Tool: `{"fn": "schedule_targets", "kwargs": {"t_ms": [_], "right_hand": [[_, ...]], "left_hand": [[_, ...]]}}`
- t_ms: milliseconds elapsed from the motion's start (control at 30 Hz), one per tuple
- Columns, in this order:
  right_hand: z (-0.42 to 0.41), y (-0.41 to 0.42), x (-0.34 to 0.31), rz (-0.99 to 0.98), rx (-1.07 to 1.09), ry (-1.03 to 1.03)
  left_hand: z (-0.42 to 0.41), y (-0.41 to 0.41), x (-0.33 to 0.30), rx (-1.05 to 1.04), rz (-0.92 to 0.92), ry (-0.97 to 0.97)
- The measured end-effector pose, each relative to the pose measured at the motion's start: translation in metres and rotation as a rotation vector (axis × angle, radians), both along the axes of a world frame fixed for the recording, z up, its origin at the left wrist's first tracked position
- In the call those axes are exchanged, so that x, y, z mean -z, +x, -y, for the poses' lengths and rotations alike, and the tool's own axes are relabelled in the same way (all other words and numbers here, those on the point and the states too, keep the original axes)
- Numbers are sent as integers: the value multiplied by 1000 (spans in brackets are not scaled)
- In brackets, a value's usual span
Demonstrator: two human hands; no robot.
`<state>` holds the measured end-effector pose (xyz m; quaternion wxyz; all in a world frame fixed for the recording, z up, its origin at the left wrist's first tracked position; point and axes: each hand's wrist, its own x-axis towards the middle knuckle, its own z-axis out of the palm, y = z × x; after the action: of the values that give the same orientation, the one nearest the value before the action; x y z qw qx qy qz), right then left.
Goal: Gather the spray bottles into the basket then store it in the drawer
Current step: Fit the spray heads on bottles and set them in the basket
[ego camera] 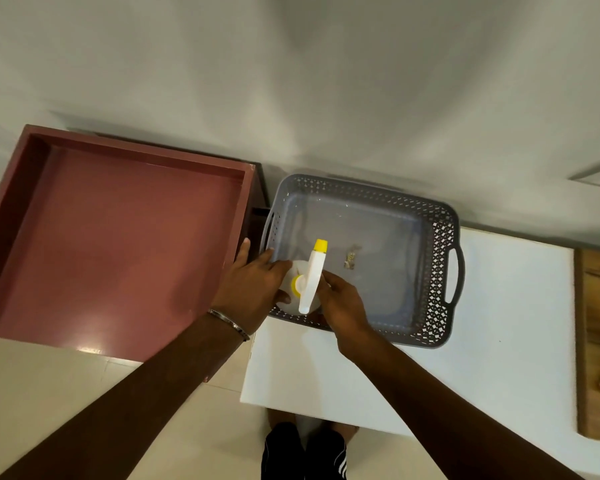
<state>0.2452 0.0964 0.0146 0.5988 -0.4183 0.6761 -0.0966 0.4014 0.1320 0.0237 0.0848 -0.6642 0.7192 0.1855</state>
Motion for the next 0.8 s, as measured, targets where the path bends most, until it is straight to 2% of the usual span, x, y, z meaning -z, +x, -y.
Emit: {"fn": "schedule_targets", "kwargs": {"t_ms": [133, 367, 533, 667, 733, 800], "right_hand": [[-4, 1, 1, 10, 5, -37], [-4, 2, 1, 31, 9, -50], [-2, -4, -3, 32, 19, 3], [-5, -25, -15, 21, 26, -79], [-6, -40, -24, 10, 25, -122], [-5, -57, -34, -17, -4, -164]], "left_hand": [[-7, -3, 5, -105, -118, 14], [-13, -6, 11, -109, -65, -46], [-19, -5, 2, -108, -93, -40], [-43, -8, -27, -379, -389, -207], [-63, -17, -40, -489, -423, -320], [-82, -31, -49, -569, -414, -335]]}}
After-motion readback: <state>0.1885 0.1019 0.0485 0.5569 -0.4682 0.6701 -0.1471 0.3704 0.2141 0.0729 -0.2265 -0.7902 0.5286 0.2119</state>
